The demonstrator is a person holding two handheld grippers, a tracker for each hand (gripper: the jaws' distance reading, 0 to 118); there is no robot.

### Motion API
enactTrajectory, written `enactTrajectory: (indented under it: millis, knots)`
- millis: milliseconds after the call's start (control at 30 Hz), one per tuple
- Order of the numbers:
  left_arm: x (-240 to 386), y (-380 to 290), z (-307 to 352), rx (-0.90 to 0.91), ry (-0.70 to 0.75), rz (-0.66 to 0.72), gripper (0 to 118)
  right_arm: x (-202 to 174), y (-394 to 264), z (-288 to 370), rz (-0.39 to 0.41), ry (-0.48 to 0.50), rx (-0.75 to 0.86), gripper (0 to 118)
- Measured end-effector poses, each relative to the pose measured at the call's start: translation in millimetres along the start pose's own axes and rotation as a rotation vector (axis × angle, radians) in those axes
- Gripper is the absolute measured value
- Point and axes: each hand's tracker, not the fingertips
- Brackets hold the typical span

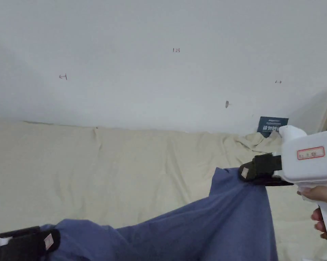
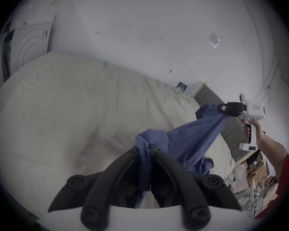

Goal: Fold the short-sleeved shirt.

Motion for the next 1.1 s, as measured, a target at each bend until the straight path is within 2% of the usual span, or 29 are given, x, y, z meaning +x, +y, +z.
enactTrajectory:
  millis: [267,433,533,633,800,867,1100]
  knots:
    - [87.2,91.7,75.8,0.196,-0.039,-0.149,10,-25.0,43.7,161.1,-0.009,0.009,0.257,12]
    - [126.1,137.1,113.4,0.316,-0.076,-0.132,10,-48.8,75.2,227.3,-0.026,0.042,0.412,12]
    - [143.8,161.4,128.8,0.340,-0.047,-0.181,10,-66.0,92.7,251.9,0.020,0.015,0.447,12]
    - [154.5,183.1,137.9,0.357,-0.027,-0.204,10,-85.0,104.6,266.8,0.056,-0.028,0.479,12]
    - [166.1,205.6,132.1,0.386,0.018,-0.192,10,-94.8,135.9,261.5,0.048,-0.077,0.527,12]
    - [141.9,228.4,113.0,0.386,0.020,-0.190,10,-92.6,150.1,249.6,0.044,-0.106,0.534,12]
    - [131.6,267.9,57.7,0.388,0.047,-0.189,10,-84.7,199.0,198.4,0.038,-0.160,0.557,12]
